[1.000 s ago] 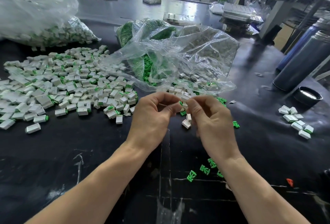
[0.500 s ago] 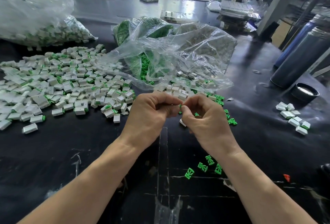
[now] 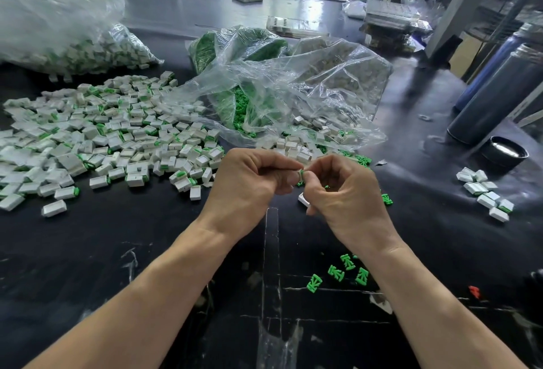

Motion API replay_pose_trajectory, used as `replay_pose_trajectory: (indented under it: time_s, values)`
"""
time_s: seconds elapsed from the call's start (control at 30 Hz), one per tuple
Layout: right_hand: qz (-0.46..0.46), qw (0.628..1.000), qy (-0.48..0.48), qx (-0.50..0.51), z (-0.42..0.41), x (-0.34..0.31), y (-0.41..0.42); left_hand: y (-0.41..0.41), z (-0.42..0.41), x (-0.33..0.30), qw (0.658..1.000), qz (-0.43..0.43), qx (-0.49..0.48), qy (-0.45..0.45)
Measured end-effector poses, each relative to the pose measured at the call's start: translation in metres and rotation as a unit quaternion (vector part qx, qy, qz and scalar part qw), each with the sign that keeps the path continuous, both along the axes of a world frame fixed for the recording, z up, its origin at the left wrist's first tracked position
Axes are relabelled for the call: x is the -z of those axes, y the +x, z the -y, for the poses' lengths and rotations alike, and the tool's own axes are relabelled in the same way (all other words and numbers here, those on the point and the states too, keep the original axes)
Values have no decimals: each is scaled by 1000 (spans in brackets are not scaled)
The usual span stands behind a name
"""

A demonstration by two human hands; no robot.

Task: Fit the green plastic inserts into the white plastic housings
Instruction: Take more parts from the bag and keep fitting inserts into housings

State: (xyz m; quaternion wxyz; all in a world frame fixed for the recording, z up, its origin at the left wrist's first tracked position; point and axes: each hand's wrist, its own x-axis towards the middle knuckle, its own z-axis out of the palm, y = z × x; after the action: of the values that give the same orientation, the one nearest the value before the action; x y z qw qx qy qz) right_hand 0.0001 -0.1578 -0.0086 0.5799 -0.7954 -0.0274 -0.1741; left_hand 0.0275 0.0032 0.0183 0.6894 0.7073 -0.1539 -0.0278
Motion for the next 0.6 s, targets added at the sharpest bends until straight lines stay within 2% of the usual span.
replay_pose_trajectory:
  time_s: [0.43, 0.6]
  values:
    - [52, 998, 2, -26, 1, -6, -5, 6, -8, 1, 1000, -13, 9, 7]
    - [66, 997, -8, -46, 1, -9, -7, 8, -12, 0, 998, -48, 22, -21]
